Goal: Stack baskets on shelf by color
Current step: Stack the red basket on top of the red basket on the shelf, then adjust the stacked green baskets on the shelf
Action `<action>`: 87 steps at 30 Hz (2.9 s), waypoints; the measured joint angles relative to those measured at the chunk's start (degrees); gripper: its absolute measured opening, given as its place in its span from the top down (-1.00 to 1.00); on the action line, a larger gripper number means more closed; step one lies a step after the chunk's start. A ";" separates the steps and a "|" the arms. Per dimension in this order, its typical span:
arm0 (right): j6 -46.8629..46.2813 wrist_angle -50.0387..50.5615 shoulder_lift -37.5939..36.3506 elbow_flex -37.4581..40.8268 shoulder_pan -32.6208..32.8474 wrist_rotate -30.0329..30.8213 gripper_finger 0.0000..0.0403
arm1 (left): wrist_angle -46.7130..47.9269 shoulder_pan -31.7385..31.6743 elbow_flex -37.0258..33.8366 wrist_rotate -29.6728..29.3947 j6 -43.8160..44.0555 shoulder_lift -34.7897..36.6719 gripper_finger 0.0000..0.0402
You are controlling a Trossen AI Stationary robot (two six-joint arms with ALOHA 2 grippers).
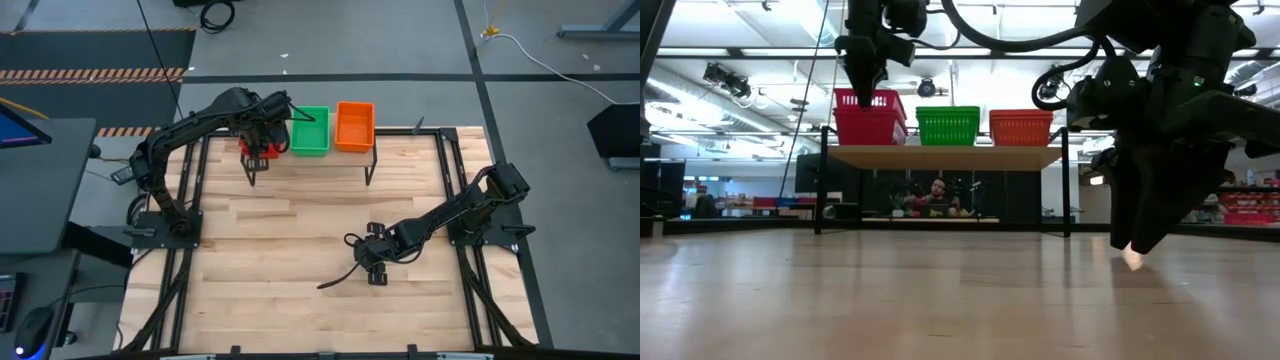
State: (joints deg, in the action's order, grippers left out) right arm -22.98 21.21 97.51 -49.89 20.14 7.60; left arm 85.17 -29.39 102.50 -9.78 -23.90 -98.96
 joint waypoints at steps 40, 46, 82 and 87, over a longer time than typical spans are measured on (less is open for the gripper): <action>0.16 -0.13 0.00 0.00 -0.02 0.91 0.05 | -1.11 0.16 0.00 -1.94 5.29 0.04 0.20; 0.20 -0.13 0.00 0.00 -0.02 1.31 0.05 | -0.95 1.30 0.00 -2.25 5.26 0.04 0.11; 0.48 -1.38 -0.02 0.02 -0.09 1.27 0.05 | 2.82 4.83 8.75 -9.95 6.79 0.04 -0.07; 0.46 -1.38 -0.02 0.02 -0.07 1.25 0.05 | 5.03 4.87 9.03 -9.94 7.91 0.04 -0.07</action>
State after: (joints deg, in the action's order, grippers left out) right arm -22.52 19.84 97.49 -49.87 20.08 8.84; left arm 90.19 -24.51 111.52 -19.73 -15.99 -98.91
